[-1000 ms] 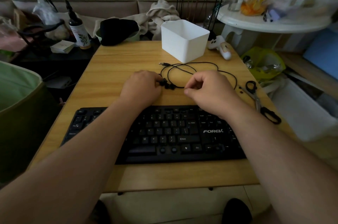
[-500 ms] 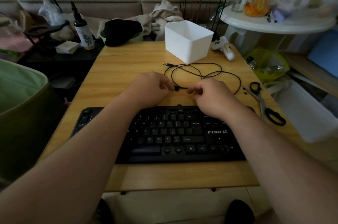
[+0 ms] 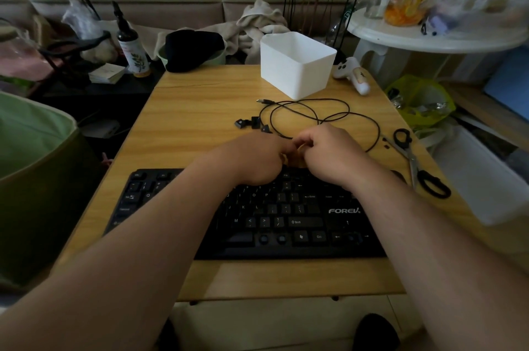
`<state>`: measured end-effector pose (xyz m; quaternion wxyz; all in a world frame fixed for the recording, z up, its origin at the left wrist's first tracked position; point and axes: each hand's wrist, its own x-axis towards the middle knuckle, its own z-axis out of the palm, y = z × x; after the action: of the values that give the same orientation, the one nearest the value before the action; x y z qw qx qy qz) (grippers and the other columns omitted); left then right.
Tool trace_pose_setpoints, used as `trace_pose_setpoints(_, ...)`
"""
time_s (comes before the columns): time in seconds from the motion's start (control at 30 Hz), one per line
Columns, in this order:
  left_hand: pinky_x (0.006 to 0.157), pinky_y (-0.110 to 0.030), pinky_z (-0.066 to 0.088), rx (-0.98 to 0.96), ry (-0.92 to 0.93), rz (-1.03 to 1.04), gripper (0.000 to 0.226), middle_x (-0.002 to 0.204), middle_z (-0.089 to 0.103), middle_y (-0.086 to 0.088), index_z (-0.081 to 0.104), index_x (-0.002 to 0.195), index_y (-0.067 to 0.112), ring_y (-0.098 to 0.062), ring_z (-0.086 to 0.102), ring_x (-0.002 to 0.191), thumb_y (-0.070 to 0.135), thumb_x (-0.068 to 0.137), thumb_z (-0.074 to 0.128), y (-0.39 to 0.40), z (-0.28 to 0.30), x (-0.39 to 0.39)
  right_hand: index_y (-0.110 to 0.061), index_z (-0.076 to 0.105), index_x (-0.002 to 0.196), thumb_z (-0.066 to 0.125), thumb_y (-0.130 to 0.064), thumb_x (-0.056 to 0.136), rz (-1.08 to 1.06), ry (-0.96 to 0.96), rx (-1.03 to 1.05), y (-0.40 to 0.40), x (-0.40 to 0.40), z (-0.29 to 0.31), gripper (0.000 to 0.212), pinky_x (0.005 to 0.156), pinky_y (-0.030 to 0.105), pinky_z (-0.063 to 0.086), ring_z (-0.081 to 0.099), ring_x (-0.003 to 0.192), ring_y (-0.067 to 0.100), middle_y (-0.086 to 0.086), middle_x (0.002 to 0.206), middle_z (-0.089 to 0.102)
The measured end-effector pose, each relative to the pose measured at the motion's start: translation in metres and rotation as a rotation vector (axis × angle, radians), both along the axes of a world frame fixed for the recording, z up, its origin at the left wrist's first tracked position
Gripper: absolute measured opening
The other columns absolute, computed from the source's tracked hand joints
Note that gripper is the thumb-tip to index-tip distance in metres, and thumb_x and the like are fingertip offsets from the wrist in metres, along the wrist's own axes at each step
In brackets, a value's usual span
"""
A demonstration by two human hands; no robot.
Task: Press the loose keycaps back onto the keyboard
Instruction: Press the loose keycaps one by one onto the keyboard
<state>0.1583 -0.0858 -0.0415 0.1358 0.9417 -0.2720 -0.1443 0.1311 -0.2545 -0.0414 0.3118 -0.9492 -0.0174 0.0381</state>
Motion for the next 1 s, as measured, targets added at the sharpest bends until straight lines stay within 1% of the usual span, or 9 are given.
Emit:
trace_pose_setpoints(0.07, 0.085, -0.038, 0.048, -0.006, -0.019, 0.016, 0.037, 0.111, 0.065, -0.002, 0.065, 0.126, 0.030, -0.024, 0.059, 0.104, 0.014, 0.100, 0.045, -0.001, -0.001, 0.000, -0.037, 0.078, 0.105, 0.058, -0.010, 0.094, 0.000, -0.003, -0.004, 0.000, -0.001, 0.001, 0.035, 0.059, 0.021, 0.043, 0.059, 0.084, 0.005, -0.007, 0.098, 0.070)
trace_pose_setpoints(0.17, 0.070, -0.033, 0.043, -0.059, -0.016, 0.085, 0.021, 0.097, 0.061, 0.003, 0.066, 0.107, 0.027, -0.021, 0.058, 0.094, 0.020, 0.098, 0.048, -0.003, 0.001, -0.001, -0.036, 0.077, 0.111, 0.054, -0.006, 0.092, -0.005, -0.004, -0.025, -0.001, 0.001, -0.001, 0.042, 0.049, 0.016, 0.039, 0.057, 0.077, 0.003, -0.007, 0.098, 0.068)
trace_pose_setpoints(0.27, 0.074, -0.030, 0.047, -0.125, -0.059, 0.137, 0.012, 0.100, 0.062, 0.006, 0.067, 0.100, 0.031, -0.015, 0.058, 0.094, 0.031, 0.095, 0.057, 0.000, -0.001, -0.001, -0.035, 0.076, 0.112, 0.052, -0.006, 0.094, -0.022, -0.014, -0.034, -0.004, 0.001, -0.004, 0.042, 0.039, 0.008, 0.032, 0.054, 0.070, 0.003, -0.009, 0.090, 0.063)
trace_pose_setpoints(0.4, 0.063, -0.020, 0.039, -0.219, -0.055, 0.171, 0.002, 0.090, 0.060, 0.015, 0.066, 0.091, 0.033, -0.003, 0.054, 0.081, 0.031, 0.091, 0.065, 0.007, -0.002, 0.000, -0.037, 0.076, 0.112, 0.054, -0.013, 0.097, 0.014, -0.032, -0.059, -0.006, 0.002, -0.008, 0.035, 0.057, 0.017, 0.040, 0.060, 0.085, 0.006, -0.005, 0.108, 0.068)
trace_pose_setpoints(0.57, 0.067, -0.029, 0.046, -0.558, 0.137, 0.345, 0.009, 0.084, 0.071, 0.004, 0.065, 0.098, 0.024, -0.014, 0.060, 0.073, 0.020, 0.090, 0.068, 0.017, 0.000, 0.003, -0.038, 0.074, 0.118, 0.069, -0.027, 0.096, 0.081, -0.132, 0.044, -0.002, -0.007, -0.005, 0.025, 0.070, 0.014, 0.045, 0.063, 0.089, 0.001, -0.019, 0.100, 0.070)
trace_pose_setpoints(0.67, 0.069, -0.032, 0.045, -0.786, 0.268, 0.367, 0.013, 0.079, 0.067, -0.002, 0.058, 0.099, 0.018, -0.015, 0.055, 0.072, 0.008, 0.094, 0.064, 0.019, 0.002, 0.003, -0.040, 0.076, 0.110, 0.078, -0.023, 0.090, 0.136, -0.271, 0.178, 0.005, -0.013, -0.002, 0.026, 0.073, 0.011, 0.048, 0.064, 0.082, -0.004, -0.022, 0.090, 0.073)
trace_pose_setpoints(0.77, 0.068, -0.029, 0.042, -0.955, 0.359, 0.354, 0.017, 0.081, 0.062, -0.003, 0.054, 0.101, 0.017, -0.015, 0.051, 0.074, 0.000, 0.098, 0.055, 0.020, 0.004, -0.002, -0.040, 0.077, 0.109, 0.083, -0.020, 0.085, 0.117, -0.369, 0.267, 0.009, -0.017, 0.001, 0.031, 0.074, 0.012, 0.049, 0.064, 0.082, -0.003, -0.021, 0.093, 0.072)
trace_pose_setpoints(0.87, 0.070, -0.029, 0.043, -1.023, 0.429, 0.318, 0.015, 0.090, 0.062, -0.010, 0.054, 0.106, 0.014, -0.015, 0.053, 0.077, 0.001, 0.099, 0.055, 0.022, 0.005, -0.007, -0.037, 0.078, 0.108, 0.085, -0.020, 0.083, 0.112, -0.422, 0.279, 0.008, -0.018, 0.003, 0.031, 0.076, 0.020, 0.052, 0.062, 0.084, 0.001, -0.017, 0.097, 0.069)
trace_pose_setpoints(1.0, 0.067, -0.025, 0.045, -1.077, 0.466, 0.271, 0.021, 0.097, 0.064, -0.013, 0.054, 0.110, 0.012, -0.013, 0.056, 0.075, 0.005, 0.093, 0.061, 0.022, 0.006, -0.014, -0.031, 0.079, 0.109, 0.087, -0.018, 0.081, 0.096, -0.457, 0.296, 0.006, -0.021, 0.003, 0.032, 0.074, 0.020, 0.052, 0.062, 0.082, 0.003, -0.015, 0.093, 0.066)
